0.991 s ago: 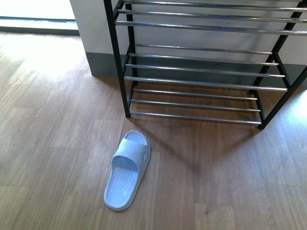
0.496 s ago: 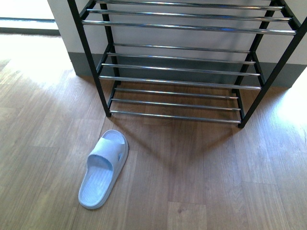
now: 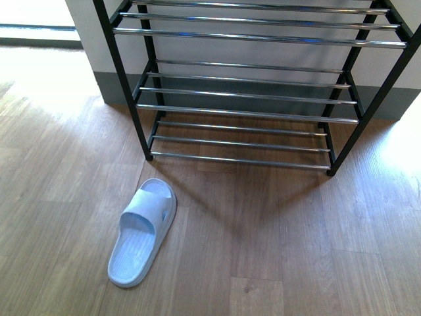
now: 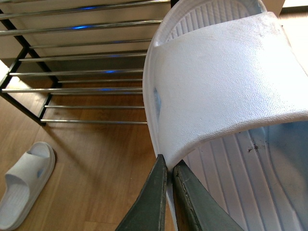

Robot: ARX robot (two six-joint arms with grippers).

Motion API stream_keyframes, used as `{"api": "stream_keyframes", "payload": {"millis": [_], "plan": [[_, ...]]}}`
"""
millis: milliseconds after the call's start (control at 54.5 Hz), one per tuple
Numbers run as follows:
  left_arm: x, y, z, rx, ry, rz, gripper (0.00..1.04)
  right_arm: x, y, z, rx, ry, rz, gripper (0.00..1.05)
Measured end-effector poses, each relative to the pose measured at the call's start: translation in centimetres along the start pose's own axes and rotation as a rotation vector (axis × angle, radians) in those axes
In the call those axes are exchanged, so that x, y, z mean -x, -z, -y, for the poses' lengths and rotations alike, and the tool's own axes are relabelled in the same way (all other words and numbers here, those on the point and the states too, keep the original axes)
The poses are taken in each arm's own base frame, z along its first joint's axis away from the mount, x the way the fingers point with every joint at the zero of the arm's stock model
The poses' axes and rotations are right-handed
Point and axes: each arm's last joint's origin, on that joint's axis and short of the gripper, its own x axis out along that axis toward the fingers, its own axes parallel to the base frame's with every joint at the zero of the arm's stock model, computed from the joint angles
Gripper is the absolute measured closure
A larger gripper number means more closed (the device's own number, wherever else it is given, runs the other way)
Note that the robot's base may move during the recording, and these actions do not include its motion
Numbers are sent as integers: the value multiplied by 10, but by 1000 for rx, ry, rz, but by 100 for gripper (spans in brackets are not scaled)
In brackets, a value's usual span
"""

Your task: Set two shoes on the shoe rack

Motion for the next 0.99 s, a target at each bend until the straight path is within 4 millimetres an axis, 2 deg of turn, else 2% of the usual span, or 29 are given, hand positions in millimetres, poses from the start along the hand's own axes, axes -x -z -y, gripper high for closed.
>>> {"api": "stream_keyframes", "payload": {"millis": [385, 698, 991], "plan": [[-134, 64, 53, -222, 102, -426, 9, 0, 0, 0, 0, 0, 0, 103], [-197, 96, 63, -263, 104, -545, 9, 0, 0, 0, 0, 0, 0, 103], [-242, 115, 69, -211, 207, -553, 9, 0, 0, 0, 0, 0, 0, 103]]}}
